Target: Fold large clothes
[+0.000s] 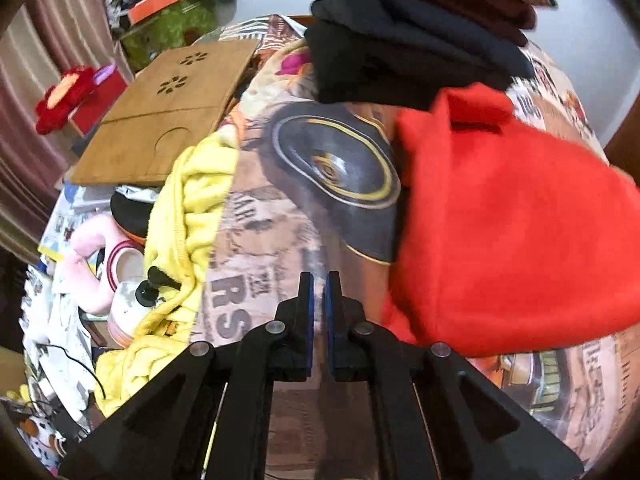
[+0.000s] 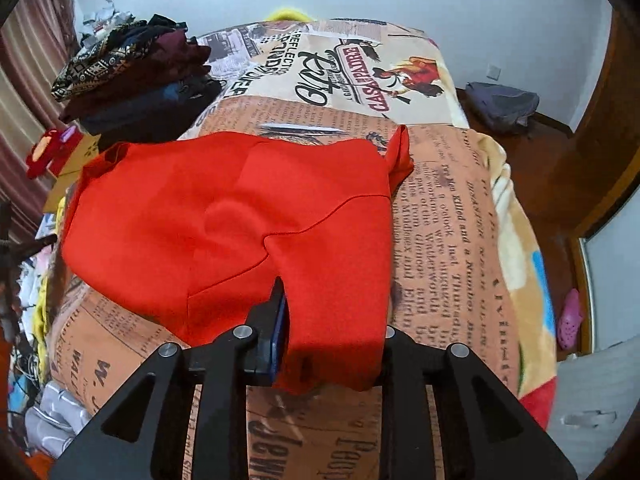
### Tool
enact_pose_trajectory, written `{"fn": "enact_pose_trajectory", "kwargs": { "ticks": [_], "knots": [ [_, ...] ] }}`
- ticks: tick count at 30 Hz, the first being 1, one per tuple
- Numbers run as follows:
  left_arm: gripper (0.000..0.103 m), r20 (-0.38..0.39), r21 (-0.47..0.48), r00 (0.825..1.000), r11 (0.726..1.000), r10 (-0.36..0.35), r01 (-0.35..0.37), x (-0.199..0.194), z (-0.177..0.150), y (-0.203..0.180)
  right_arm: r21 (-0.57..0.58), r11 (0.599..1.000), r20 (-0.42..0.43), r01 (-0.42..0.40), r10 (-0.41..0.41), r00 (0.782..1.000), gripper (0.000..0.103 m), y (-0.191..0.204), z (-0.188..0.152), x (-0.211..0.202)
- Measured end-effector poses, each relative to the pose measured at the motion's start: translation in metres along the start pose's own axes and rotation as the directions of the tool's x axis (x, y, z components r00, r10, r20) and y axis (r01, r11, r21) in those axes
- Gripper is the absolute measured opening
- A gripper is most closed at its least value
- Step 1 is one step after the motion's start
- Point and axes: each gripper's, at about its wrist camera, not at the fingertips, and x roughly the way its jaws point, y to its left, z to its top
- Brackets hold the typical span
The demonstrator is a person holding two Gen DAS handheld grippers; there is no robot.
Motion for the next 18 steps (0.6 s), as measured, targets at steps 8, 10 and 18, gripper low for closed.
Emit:
{"fn": "enact_pose_trajectory", "kwargs": {
  "ticks": [8, 10, 18],
  "knots": [
    [0.010, 0.064, 0.027, 0.993, 0.994, -0.103, 0.101, -0.023, 0.030, -0.009, 0.018, 1.000, -0.040, 0.001, 0.000, 0.999, 0.027, -0.002, -0.001, 0.000],
    [0.020, 0.066, 0.043, 0.989, 0.991, -0.132, 0.130, -0.022, 0.037, -0.021, 0.021, 1.000, -0.047, -0.009, 0.010, 0.999, 0.028, -0.004, -0.002, 0.000],
    [0.051, 0.003, 0.166, 0.992, 0.978, -0.127, 0.125, 0.031, 0.076, -0.083, 0.090, 0.974, 0.001, 0.207, -0.208, 0.978, 0.077, -0.044, -0.015, -0.024]
  ]
}}
